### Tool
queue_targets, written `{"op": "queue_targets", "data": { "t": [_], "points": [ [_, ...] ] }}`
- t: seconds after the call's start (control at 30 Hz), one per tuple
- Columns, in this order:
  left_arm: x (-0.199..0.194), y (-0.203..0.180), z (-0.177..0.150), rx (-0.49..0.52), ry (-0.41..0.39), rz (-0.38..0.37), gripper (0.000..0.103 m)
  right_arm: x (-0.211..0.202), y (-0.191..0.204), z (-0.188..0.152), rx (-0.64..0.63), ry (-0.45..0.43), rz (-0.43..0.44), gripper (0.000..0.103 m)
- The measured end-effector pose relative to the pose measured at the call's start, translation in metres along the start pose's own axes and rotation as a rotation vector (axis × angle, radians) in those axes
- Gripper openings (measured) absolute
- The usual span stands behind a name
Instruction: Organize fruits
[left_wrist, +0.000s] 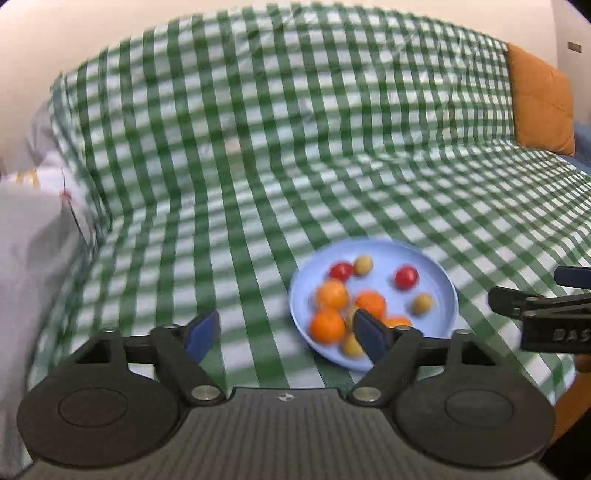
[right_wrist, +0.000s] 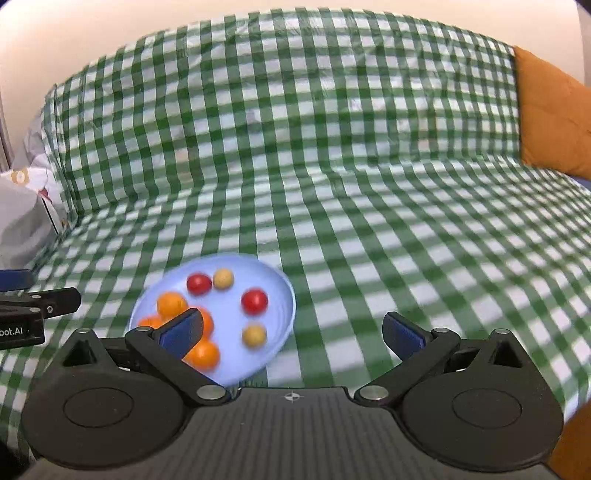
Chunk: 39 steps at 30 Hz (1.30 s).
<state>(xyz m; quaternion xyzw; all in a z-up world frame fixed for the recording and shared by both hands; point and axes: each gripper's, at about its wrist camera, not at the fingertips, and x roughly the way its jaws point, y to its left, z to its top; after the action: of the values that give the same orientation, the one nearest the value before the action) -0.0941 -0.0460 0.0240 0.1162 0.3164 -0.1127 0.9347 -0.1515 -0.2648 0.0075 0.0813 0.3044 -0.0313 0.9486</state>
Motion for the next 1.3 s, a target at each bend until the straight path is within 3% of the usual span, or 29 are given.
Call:
{"op": "queue_targets", "data": {
  "t": [0.1,0.2,0.27,0.5,0.77,1.3],
  "points": [
    [-0.005,-0.009,-0.022,-0.002,0.015,0.007,0.089,-0.011,0.015,-0.007,-0.074,-0.011,-0.03,0.102],
    [0.001,-0.014,-0.033,-0.026,0.078,0.03,0.102,-0.01,0.023,-0.011,-0.089,-0.001,-0.045,0.102],
    [0.007,-0.013,-0.03,-0.076,0.116,0.013,0.102,-0.007,0.023,-0.011,-0.083,0.01,-0.065,0.102],
    [0.032,-0.009,-0.037,-0.099,0.232,0.007,0.103,0.01,0.021,-0.012,-0.044,0.082,-0.073,0.102],
    [0.034,-0.011,-0.039,-0.086,0.216,0.061,0.103,0.013,0.023,-0.014,-0.053,0.092,-0.082,0.102],
    [0.039,-0.01,-0.039,-0.123,0.254,0.03,0.103,0.015,0.026,-0.015,-0.093,0.103,-0.072,0.102]
  ]
}}
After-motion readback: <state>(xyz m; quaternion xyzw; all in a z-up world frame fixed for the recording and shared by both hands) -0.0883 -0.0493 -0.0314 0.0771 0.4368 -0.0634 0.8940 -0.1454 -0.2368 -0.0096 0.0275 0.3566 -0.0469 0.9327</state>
